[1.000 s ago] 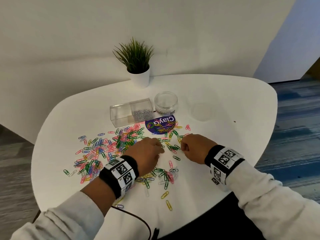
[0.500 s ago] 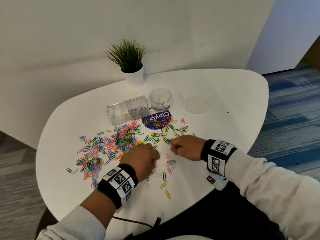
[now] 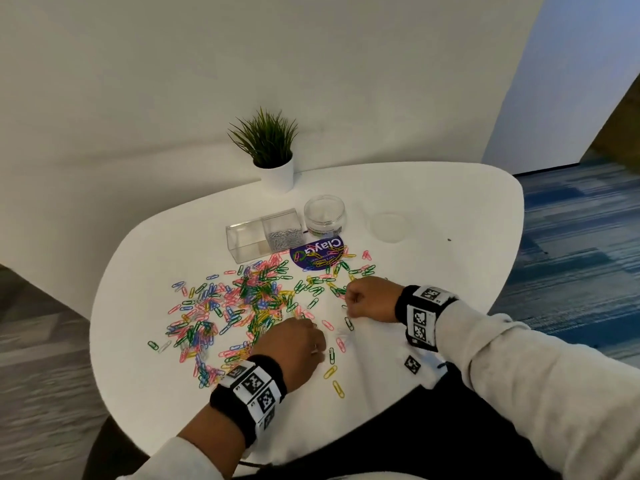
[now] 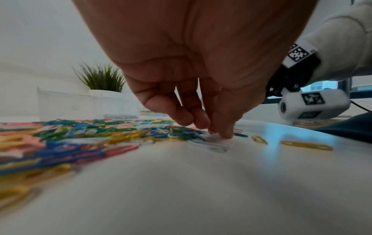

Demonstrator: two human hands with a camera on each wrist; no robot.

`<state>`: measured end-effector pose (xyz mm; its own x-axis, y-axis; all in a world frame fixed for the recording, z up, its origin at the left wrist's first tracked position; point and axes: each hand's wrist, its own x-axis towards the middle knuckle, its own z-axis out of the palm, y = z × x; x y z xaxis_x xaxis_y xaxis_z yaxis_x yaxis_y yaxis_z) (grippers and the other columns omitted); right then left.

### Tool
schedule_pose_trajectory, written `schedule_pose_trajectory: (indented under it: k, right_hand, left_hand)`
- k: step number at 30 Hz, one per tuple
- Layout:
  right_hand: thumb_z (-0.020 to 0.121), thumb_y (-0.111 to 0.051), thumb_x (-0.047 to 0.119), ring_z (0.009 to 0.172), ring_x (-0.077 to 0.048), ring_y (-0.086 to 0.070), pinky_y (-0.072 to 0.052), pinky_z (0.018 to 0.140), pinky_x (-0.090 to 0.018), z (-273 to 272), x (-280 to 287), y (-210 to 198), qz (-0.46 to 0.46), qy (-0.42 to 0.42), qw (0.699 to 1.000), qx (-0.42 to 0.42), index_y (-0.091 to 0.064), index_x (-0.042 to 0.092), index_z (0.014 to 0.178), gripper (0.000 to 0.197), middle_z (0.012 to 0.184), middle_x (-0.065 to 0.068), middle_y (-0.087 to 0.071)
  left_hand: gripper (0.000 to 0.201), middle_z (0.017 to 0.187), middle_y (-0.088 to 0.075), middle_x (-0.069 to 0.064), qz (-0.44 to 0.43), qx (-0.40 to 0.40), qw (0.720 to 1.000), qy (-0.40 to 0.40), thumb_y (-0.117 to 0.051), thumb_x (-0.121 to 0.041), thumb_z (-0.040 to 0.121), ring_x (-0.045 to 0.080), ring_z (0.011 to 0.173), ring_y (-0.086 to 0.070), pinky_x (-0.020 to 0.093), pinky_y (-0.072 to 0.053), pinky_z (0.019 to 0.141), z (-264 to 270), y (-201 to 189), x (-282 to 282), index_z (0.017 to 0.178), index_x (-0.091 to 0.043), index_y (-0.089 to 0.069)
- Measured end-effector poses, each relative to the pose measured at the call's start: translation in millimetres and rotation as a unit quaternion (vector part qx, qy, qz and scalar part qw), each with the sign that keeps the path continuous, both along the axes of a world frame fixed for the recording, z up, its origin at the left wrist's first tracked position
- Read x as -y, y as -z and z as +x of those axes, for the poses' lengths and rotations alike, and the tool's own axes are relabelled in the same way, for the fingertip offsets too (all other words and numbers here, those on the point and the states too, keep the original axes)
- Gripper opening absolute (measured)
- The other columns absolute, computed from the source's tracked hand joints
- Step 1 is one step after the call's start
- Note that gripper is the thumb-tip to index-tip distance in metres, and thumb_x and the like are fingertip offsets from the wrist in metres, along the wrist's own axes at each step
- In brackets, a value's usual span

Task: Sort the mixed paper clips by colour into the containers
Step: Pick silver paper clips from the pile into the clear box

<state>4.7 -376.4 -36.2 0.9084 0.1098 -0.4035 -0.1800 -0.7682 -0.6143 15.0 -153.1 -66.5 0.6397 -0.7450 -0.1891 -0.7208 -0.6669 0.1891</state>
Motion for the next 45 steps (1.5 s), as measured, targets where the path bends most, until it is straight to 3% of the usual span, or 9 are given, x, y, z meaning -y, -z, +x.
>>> schedule_pose_trajectory:
  k: [4, 7, 14, 18, 20, 24, 26, 35, 45]
  right_hand:
    - [0.086, -0.038, -0.003, 0.051, -0.015, -0.038, -0.026, 0.044, -0.021, -3.1, 4.1, -12.0, 0.398, 0.230, 0.882, -0.100, -0.042, 0.017, 0.072, 0.025, 0.064, -0.005, -0.044]
    - [0.078, -0.029, -0.011, 0.055, -0.018, -0.044, -0.030, 0.043, -0.022, -8.9, 1.8, -17.0, 0.453, 0.243, 0.852, -0.101, -0.045, 0.016, 0.078, 0.031, 0.069, -0.007, -0.049]
    - [0.083, -0.056, -0.001, 0.060, -0.014, -0.043, -0.035, 0.052, -0.024, -11.8, -16.9, -4.7, 0.129, 0.073, 0.988, -0.033, -0.053, 0.014, 0.085, 0.015, 0.075, -0.002, -0.052]
    - [0.084, -0.065, 0.024, 0.084, -0.010, -0.052, -0.040, 0.068, -0.024, -16.5, -25.5, 1.8, -0.144, -0.125, 0.981, 0.030, -0.060, 0.025, 0.093, 0.011, 0.088, 0.015, -0.052]
    - [0.084, -0.065, 0.029, 0.092, -0.013, -0.053, -0.045, 0.078, -0.027, -19.0, -26.3, 5.5, -0.176, -0.149, 0.973, 0.026, -0.060, 0.028, 0.098, 0.014, 0.096, 0.013, -0.053]
    - [0.087, -0.066, 0.029, 0.094, -0.014, -0.052, -0.043, 0.079, -0.027, -19.4, -26.5, 8.4, -0.176, -0.144, 0.973, 0.039, -0.061, 0.025, 0.103, 0.017, 0.100, 0.009, -0.053]
    - [0.089, -0.066, 0.028, 0.092, -0.015, -0.052, -0.042, 0.076, -0.027, -18.3, -26.8, 10.0, -0.169, -0.143, 0.974, 0.046, -0.061, 0.023, 0.102, 0.015, 0.097, 0.008, -0.054]
    - [0.089, -0.066, 0.038, 0.086, -0.013, -0.052, -0.036, 0.064, -0.021, -12.7, -14.7, 8.5, -0.143, -0.103, 0.982, 0.075, -0.056, 0.026, 0.096, 0.017, 0.083, 0.014, -0.049]
    - [0.083, -0.074, 0.034, 0.084, -0.014, -0.057, -0.046, 0.070, -0.026, -18.6, -24.4, 4.1, -0.165, -0.144, 0.975, 0.030, -0.062, 0.023, 0.091, 0.018, 0.085, 0.011, -0.058]
  left_hand:
    - [0.018, 0.103, -0.059, -0.004, -0.028, 0.010, 1.000, 0.000, -0.047, -0.030, 0.094, 0.018, 0.097, -0.054, 0.027, -0.045, 0.076, -6.1, -0.1, -4.3, 0.090, -0.025, -0.063]
    - [0.013, 0.087, -0.058, -0.004, -0.097, -0.027, 0.993, -0.058, -0.051, -0.024, 0.090, 0.015, 0.077, -0.053, 0.031, -0.048, 0.068, -10.4, -8.7, -9.2, 0.082, -0.018, -0.060]
    - [0.023, 0.072, -0.061, 0.001, -0.349, -0.312, 0.823, -0.321, -0.051, 0.002, 0.087, 0.018, 0.061, -0.059, 0.027, -0.045, 0.052, -7.6, -30.2, -29.9, 0.096, -0.014, -0.066]
    - [0.023, 0.061, -0.058, 0.012, -0.392, -0.399, 0.710, -0.428, -0.039, 0.004, 0.089, 0.020, 0.050, -0.055, 0.025, -0.040, 0.048, -11.0, -41.7, -37.2, 0.079, -0.003, -0.059]
    - [0.020, 0.054, -0.056, 0.010, -0.365, -0.394, 0.732, -0.420, -0.042, 0.002, 0.089, 0.021, 0.048, -0.050, 0.026, -0.037, 0.049, -11.7, -42.7, -38.7, 0.077, -0.003, -0.057]
    - [0.015, 0.084, -0.065, -0.001, -0.142, -0.220, 0.939, -0.222, -0.055, -0.017, 0.093, 0.016, 0.075, -0.059, 0.026, -0.046, 0.066, -9.6, -32.5, -33.5, 0.081, -0.021, -0.064]
    - [0.016, 0.099, -0.065, -0.008, -0.046, -0.143, 0.977, -0.153, -0.053, -0.018, 0.093, 0.015, 0.094, -0.061, 0.026, -0.049, 0.080, -13.4, -28.4, -31.2, 0.090, -0.027, -0.065]
    - [0.024, 0.104, -0.062, -0.009, 0.017, -0.089, 0.981, -0.174, -0.064, -0.052, 0.087, 0.015, 0.094, -0.059, 0.029, -0.048, 0.078, -25.3, -23.5, -36.1, 0.099, -0.031, -0.064]
    - [0.011, 0.099, -0.062, -0.004, 0.016, -0.064, 0.985, -0.158, -0.051, -0.025, 0.092, 0.021, 0.091, -0.058, 0.029, -0.047, 0.073, -30.6, -16.8, -36.0, 0.099, -0.025, -0.059]
